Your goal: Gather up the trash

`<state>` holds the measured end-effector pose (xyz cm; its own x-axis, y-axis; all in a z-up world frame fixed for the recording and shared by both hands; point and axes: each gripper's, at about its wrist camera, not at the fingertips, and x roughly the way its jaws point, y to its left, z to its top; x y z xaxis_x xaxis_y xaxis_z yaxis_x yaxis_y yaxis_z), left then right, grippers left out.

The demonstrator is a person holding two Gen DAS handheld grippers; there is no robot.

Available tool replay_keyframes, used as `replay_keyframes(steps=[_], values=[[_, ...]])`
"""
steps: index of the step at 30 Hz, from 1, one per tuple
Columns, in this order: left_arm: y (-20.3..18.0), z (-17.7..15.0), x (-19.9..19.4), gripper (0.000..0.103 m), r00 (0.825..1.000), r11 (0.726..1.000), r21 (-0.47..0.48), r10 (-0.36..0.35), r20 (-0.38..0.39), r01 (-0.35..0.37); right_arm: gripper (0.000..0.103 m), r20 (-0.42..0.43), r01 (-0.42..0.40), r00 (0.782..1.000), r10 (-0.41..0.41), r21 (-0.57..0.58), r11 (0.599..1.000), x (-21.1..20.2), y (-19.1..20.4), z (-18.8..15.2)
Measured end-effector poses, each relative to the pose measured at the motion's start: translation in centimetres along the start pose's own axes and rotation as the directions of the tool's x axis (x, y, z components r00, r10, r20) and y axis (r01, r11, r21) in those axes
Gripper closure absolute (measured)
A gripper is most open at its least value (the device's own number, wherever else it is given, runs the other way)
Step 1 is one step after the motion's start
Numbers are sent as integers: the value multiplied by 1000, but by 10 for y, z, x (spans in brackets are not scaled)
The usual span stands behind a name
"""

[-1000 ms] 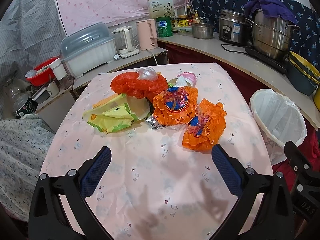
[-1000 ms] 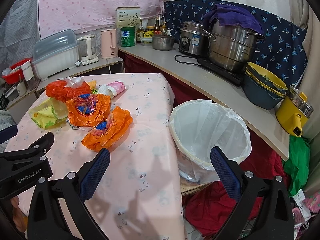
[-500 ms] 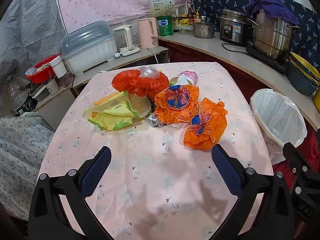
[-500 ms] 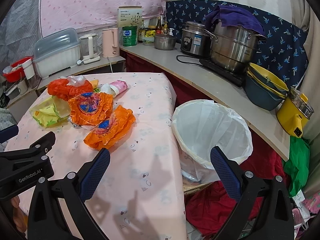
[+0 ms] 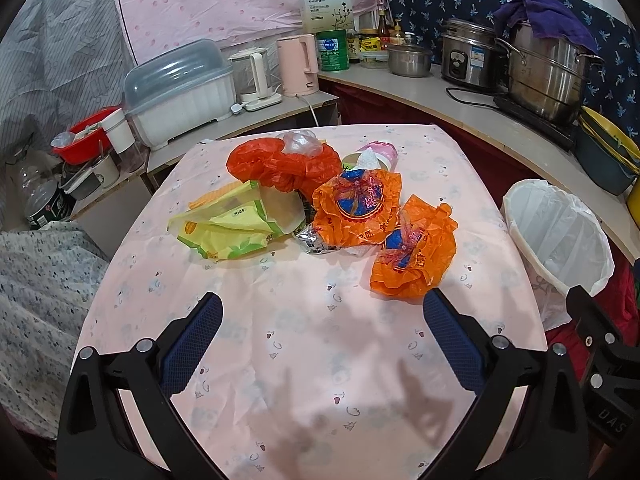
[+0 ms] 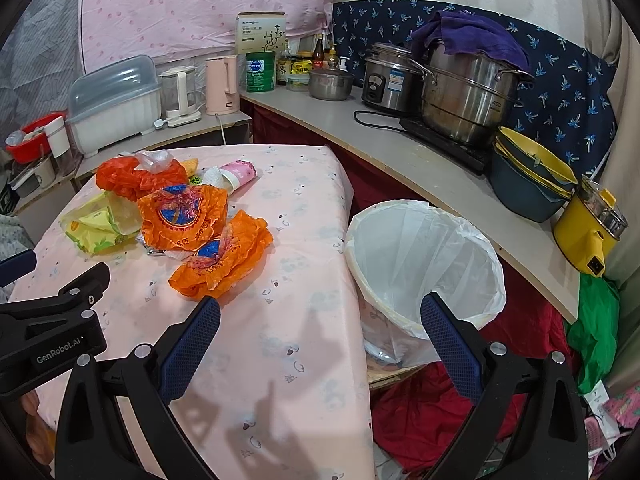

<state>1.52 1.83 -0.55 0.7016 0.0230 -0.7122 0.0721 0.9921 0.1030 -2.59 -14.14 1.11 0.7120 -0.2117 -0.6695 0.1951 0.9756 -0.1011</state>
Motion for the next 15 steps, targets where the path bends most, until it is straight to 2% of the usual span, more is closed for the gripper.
replay_keyframes(steps=[15], values=[[4, 1, 0, 7, 1000, 1000, -3, -3, 4, 3, 7, 1, -1, 1000, 1, 3, 1000, 0, 0, 1]])
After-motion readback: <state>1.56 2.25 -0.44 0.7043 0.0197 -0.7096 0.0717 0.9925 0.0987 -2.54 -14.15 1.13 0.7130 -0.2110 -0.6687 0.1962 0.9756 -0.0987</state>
